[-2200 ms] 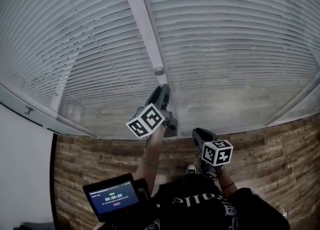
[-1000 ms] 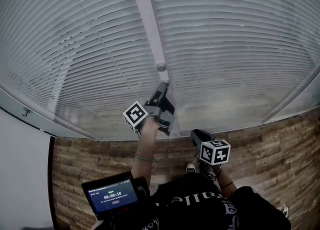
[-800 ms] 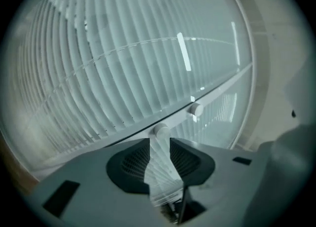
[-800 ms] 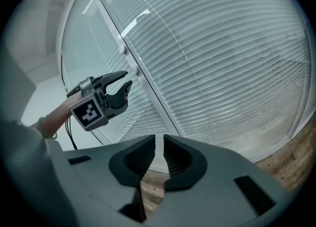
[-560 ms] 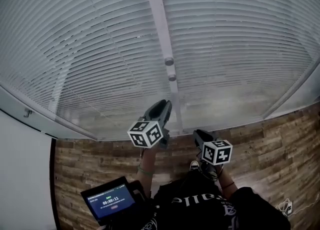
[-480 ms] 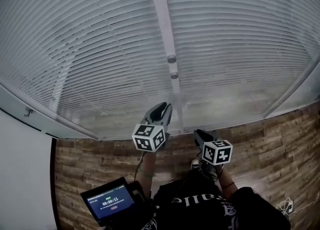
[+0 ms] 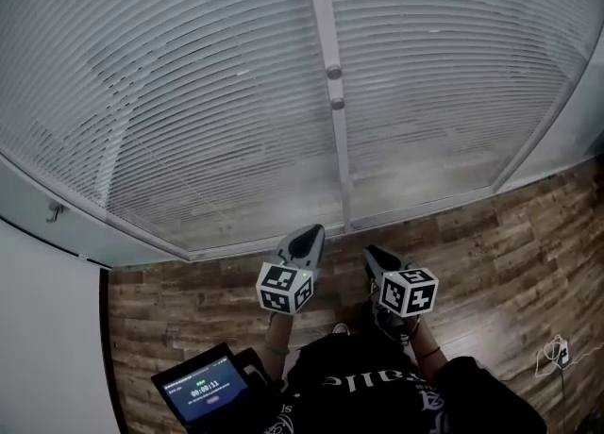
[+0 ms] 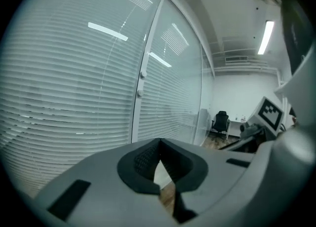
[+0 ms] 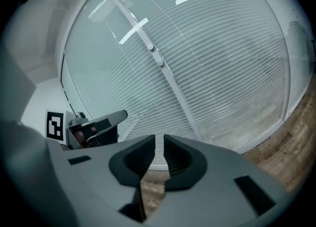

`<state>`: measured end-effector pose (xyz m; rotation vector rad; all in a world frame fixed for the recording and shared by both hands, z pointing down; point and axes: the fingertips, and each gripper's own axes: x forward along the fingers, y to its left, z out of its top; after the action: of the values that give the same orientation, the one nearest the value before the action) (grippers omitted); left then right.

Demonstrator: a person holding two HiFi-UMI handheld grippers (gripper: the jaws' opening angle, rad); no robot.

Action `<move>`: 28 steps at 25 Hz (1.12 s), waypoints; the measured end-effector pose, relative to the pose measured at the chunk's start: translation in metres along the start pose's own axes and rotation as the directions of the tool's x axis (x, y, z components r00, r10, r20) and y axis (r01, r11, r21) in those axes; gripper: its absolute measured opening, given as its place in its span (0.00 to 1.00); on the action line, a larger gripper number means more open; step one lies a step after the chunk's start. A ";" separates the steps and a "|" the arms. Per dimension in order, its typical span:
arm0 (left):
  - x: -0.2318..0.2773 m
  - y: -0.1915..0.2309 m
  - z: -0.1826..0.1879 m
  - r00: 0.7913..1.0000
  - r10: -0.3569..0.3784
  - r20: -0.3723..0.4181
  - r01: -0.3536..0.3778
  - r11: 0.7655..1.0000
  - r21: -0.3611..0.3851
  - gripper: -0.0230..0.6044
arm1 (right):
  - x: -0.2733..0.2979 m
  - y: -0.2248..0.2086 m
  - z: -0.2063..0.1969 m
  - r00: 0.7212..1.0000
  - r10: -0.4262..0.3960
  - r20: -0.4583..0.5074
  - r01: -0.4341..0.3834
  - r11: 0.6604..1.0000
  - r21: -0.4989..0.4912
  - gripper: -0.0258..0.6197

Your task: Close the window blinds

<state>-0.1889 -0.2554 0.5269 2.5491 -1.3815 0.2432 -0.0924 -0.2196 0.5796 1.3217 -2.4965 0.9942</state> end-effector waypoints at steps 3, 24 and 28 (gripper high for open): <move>-0.024 -0.018 -0.016 0.999 -0.036 -0.016 0.036 0.999 0.030 0.04 | -0.026 0.017 -0.031 1.000 -0.014 0.008 0.014 1.000 0.007 0.14; -0.146 -0.198 -0.057 0.997 -0.001 0.072 0.007 0.995 -0.095 0.04 | -0.236 0.057 -0.115 0.999 -0.001 0.051 0.011 0.981 -0.196 0.14; -0.183 -0.255 -0.080 0.996 0.055 0.072 -0.047 0.992 -0.116 0.04 | -0.292 0.053 -0.148 0.999 0.029 0.025 -0.022 0.974 -0.226 0.14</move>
<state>-0.0763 0.0489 0.5262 2.4551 -1.4448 0.0758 0.0168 0.0920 0.5474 1.2452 -2.5624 0.6748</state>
